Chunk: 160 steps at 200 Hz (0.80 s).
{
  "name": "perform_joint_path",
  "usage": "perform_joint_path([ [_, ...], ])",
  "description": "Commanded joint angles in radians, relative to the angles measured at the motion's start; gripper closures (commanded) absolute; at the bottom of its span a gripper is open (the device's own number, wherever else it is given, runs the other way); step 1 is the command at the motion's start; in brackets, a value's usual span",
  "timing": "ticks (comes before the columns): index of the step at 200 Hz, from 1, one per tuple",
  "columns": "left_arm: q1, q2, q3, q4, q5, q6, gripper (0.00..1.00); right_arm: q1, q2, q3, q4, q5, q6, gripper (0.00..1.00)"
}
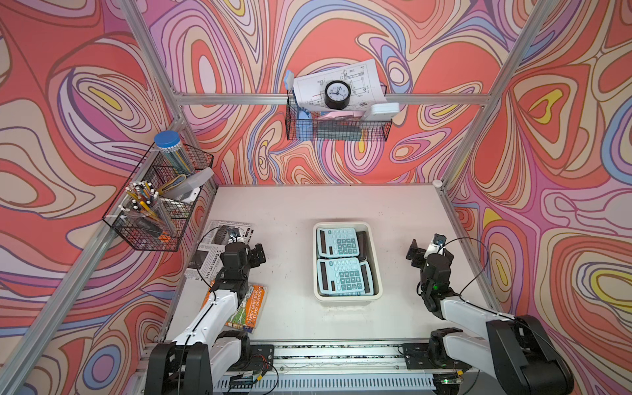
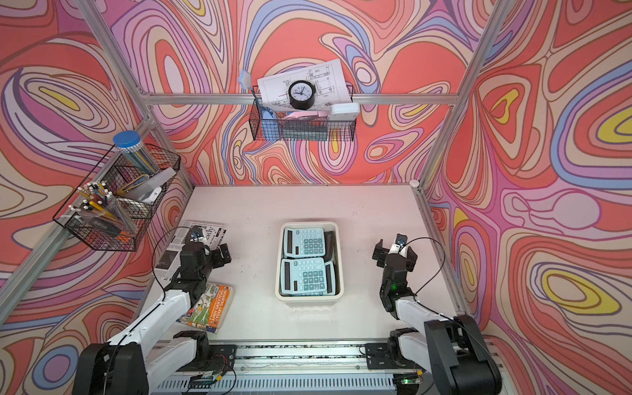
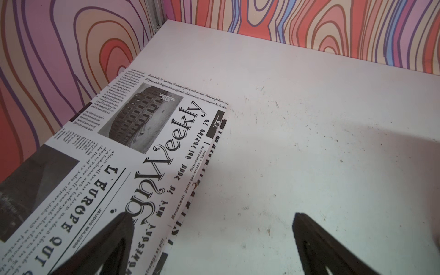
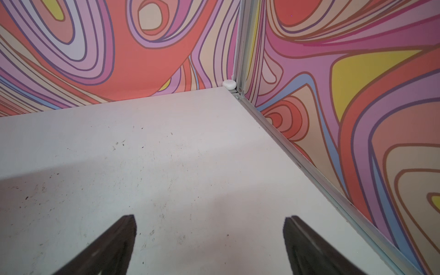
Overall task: Put the calculator in the storage box
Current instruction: Reset both arms
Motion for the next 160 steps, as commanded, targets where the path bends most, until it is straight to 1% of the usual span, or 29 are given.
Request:
perform_joint_path([
  [1, 0.028, 0.036, -0.047, 0.157, 0.093, 0.044, 0.01, -0.009, 0.099, -0.008, 0.280, -0.034, -0.015, 0.02],
  [12, 0.030, 0.062, -0.083, 0.247, 0.083, 0.037, 0.01, -0.009, 0.178, -0.009, 0.382, -0.060, -0.022, 0.02],
  [22, 0.030, 0.100, -0.128, 0.381, 0.060, 0.024, 0.02, -0.008, 0.248, -0.009, 0.482, -0.065, -0.025, 0.02],
  [36, 0.032, 0.131, -0.124, 0.429, 0.129, 0.064, 0.01, -0.009, 0.327, -0.006, 0.584, -0.088, -0.058, 0.02],
  [41, 0.032, 0.149, -0.128, 0.471, 0.148, 0.087, 0.01, -0.008, 0.353, -0.002, 0.607, -0.074, -0.059, 0.02],
  [53, 0.032, 0.185, -0.139, 0.558, 0.157, 0.119, 0.02, -0.010, 0.425, -0.010, 0.705, -0.065, -0.067, 0.02],
  [76, 0.031, 0.222, -0.151, 0.647, 0.177, 0.165, 0.02, -0.009, 0.473, 0.010, 0.710, -0.126, -0.093, 0.02],
  [88, 0.032, 0.234, -0.151, 0.655, 0.199, 0.184, 0.02, -0.008, 0.496, 0.025, 0.709, -0.152, -0.107, 0.02],
  [99, 0.032, 0.280, -0.153, 0.715, 0.221, 0.202, 0.02, -0.008, 0.531, 0.043, 0.705, -0.191, -0.120, 0.02],
  [102, 0.032, 0.297, -0.153, 0.731, 0.227, 0.204, 0.02, -0.008, 0.544, 0.052, 0.710, -0.185, -0.126, 0.02],
  [106, 0.032, 0.317, -0.151, 0.753, 0.236, 0.209, 0.02, -0.002, 0.546, 0.065, 0.690, -0.166, -0.130, 0.02],
  [118, 0.032, 0.394, -0.127, 0.787, 0.263, 0.216, 0.02, -0.002, 0.508, 0.108, 0.548, -0.144, -0.107, 0.02],
  [130, 0.032, 0.448, -0.094, 0.771, 0.257, 0.216, 0.02, -0.001, 0.505, 0.181, 0.417, -0.122, -0.105, 0.02],
  [136, 0.032, 0.462, -0.077, 0.754, 0.249, 0.211, 0.02, -0.014, 0.496, 0.217, 0.321, -0.147, -0.086, 0.02],
  [144, 0.032, 0.455, -0.055, 0.694, 0.240, 0.211, 0.01, -0.042, 0.493, 0.253, 0.246, -0.193, -0.069, 0.02],
  [153, 0.032, 0.456, -0.029, 0.638, 0.220, 0.204, 0.02, -0.066, 0.488, 0.269, 0.210, -0.235, -0.053, 0.02],
  [160, 0.032, 0.473, -0.011, 0.627, 0.206, 0.199, 0.02, -0.070, 0.490, 0.274, 0.206, -0.241, -0.050, 0.02],
])
